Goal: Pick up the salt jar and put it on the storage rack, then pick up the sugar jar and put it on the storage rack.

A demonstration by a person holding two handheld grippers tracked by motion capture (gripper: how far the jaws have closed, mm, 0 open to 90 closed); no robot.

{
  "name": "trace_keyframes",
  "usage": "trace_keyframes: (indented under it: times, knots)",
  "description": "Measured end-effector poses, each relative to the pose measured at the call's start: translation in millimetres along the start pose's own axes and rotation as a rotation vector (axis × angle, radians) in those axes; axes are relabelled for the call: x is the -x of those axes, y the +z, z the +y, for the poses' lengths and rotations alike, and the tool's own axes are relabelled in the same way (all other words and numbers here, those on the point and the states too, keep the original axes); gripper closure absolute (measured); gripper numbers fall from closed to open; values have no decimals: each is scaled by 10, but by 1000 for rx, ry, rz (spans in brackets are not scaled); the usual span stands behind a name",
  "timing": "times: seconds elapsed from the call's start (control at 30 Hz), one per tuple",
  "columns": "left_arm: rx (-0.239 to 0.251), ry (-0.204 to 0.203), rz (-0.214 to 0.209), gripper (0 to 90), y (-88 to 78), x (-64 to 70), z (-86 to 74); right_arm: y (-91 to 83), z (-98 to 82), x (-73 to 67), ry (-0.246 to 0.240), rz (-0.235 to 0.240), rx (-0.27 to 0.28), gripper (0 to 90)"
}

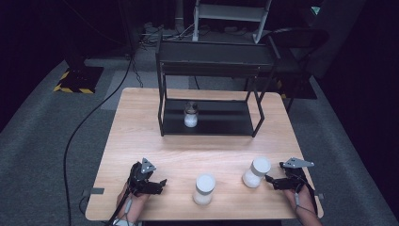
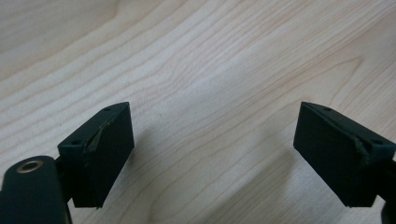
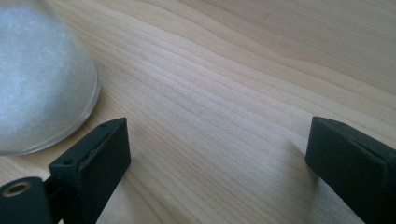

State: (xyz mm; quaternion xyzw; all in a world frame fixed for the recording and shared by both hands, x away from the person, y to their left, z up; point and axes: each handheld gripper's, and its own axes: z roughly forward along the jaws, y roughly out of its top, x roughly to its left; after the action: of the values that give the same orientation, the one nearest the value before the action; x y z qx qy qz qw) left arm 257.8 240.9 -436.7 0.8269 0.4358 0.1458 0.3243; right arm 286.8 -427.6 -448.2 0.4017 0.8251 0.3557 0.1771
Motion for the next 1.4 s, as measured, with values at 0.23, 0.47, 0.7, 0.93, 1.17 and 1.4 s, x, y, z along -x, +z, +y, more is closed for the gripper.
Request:
trace_keyframes:
  times: [0.23,0.47,0.7,0.93,1.17,1.4]
  knots:
    - [42,49,-9,30,36,-12,-120,0,1,0,0,0,0,64]
    - [41,50,-10,27,35,-15,-120,0,1,0,0,0,-1,64]
    - [42,51,-11,27,35,-17,-121,-33,-3,-20,-4,-8,-3,49]
    - [41,59,-15,27,32,-29,-121,-344,-92,3,14,4,134,47]
    - [42,58,-17,27,31,-32,-124,-571,-130,-34,14,2,182,48]
    - [42,58,-17,28,31,-31,-124,-771,-111,-128,-15,4,237,49]
